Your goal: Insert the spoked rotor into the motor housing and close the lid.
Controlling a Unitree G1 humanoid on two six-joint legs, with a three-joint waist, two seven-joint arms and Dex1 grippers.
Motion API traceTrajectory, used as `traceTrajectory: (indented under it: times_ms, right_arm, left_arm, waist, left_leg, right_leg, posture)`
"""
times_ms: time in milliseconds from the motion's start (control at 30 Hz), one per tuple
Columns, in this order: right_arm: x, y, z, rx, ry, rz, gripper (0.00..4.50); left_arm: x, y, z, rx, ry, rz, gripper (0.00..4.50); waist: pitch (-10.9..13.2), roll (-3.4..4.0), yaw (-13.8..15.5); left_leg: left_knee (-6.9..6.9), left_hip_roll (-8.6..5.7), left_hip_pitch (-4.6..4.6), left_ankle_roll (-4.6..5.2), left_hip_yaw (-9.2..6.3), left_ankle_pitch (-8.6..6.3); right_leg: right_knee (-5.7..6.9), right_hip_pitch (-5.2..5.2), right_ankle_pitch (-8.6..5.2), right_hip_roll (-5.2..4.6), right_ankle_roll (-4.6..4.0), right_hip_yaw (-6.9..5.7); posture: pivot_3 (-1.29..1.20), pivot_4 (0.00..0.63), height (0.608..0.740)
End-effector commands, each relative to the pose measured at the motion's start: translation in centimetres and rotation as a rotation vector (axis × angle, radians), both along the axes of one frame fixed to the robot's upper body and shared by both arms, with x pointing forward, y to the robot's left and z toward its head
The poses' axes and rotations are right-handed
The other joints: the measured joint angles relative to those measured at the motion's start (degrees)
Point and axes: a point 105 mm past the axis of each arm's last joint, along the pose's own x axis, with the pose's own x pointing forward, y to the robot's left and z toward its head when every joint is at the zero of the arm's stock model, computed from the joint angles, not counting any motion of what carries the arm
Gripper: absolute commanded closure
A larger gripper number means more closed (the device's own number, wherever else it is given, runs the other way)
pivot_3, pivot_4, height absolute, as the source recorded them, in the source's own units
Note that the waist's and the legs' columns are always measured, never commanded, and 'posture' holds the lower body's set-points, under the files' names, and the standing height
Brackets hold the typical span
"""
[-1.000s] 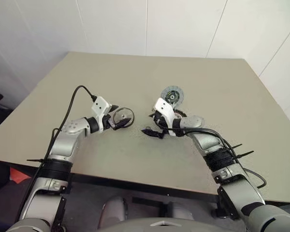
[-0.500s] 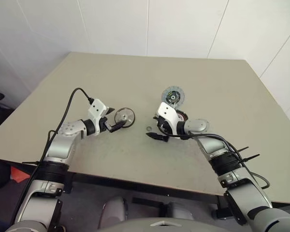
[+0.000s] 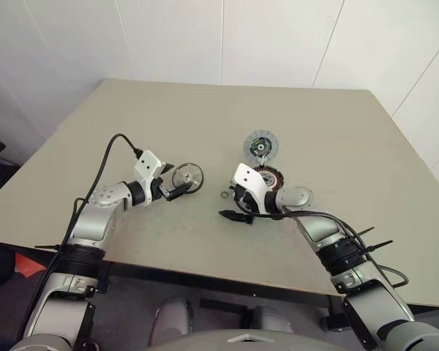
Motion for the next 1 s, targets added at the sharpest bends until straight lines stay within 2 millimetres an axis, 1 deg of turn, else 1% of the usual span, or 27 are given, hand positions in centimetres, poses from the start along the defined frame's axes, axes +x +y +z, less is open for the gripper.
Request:
traceTrajectory:
  times_ms: [33,200,433,567,800,900,1000]
  right_arm:
    - [0.1,0.6,0.7,0.014,-0.022,0.004,0.04]
    - [0.4,0.7,0.9,0.042,0.03,-0.038,0.04]
    - [1.1,-0.1,0.9,0.007,0.077,-0.076,0.04]
    - [1.8,-0.2,0.9,0.007,0.073,-0.111,0.04]
    - [2.3,0.6,0.7,0.018,0.05,-0.13,0.04]
    - [2.4,0.7,0.4,0.015,0.049,-0.136,0.66]
    - [2.5,0.2,0.0,-0.007,0.037,-0.145,1.65]
  left_arm:
    - [0.0,-0.2,1.3,-0.005,-0.053,-0.003,0.0]
    - [-0.3,-0.7,1.1,-0.016,-0.049,-0.009,0.0]
    - [-0.9,-1.8,0.3,-0.045,-0.041,-0.001,0.0]
    - [-1.1,-1.6,0.2,-0.045,-0.039,0.007,0.0]
    - [-1.0,-1.3,0.4,-0.038,-0.042,0.012,0.0]
    - [-0.9,-0.8,0.6,-0.027,-0.048,0.017,0.0]
    - [-0.8,-0.6,0.7,-0.02,-0.051,0.02,0.0]
  waist:
    - [0.0,0.0,-0.02]
    - [0.0,-0.01,-0.08]
    - [0.0,-0.01,-0.06]
    - [0.0,-0.02,0.0]
    - [0.01,-0.03,-0.12]
    - [0.01,-0.03,-0.14]
    - [0.01,-0.02,-0.15]
  left_leg:
    - [0.0,0.0,0.01,0.0,0.0,0.0]
    - [0.0,0.01,0.06,-0.01,0.0,0.01]
    - [0.0,0.0,0.09,-0.05,0.0,0.03]
    - [0.0,0.01,0.09,-0.07,0.0,0.04]
    - [0.0,-0.02,0.18,-0.12,0.01,0.07]
    - [0.0,-0.02,0.23,-0.14,0.01,0.09]
    - [-0.01,-0.03,0.24,-0.16,0.01,0.1]
  right_leg:
    - [0.0,0.0,0.0,0.0,0.0,0.0]
    - [0.02,0.03,0.0,0.0,0.0,0.0]
    - [0.02,0.05,0.0,0.0,0.0,0.02]
    - [0.02,0.05,0.0,0.0,0.01,0.02]
    - [-0.01,0.07,-0.03,0.0,0.05,0.09]
    - [0.0,0.08,-0.11,0.0,0.19,0.11]
    - [-0.01,0.09,-0.16,0.0,0.27,0.12]
  posture:
    - [0.0,0.0,0.74]
    - [0.0,0.0,0.74]
    - [0.0,0.0,0.74]
    - [0.0,0.0,0.74]
    - [0.0,0.0,0.74]
    - [0.0,0.0,0.74]
    - [0.0,0.0,0.74]
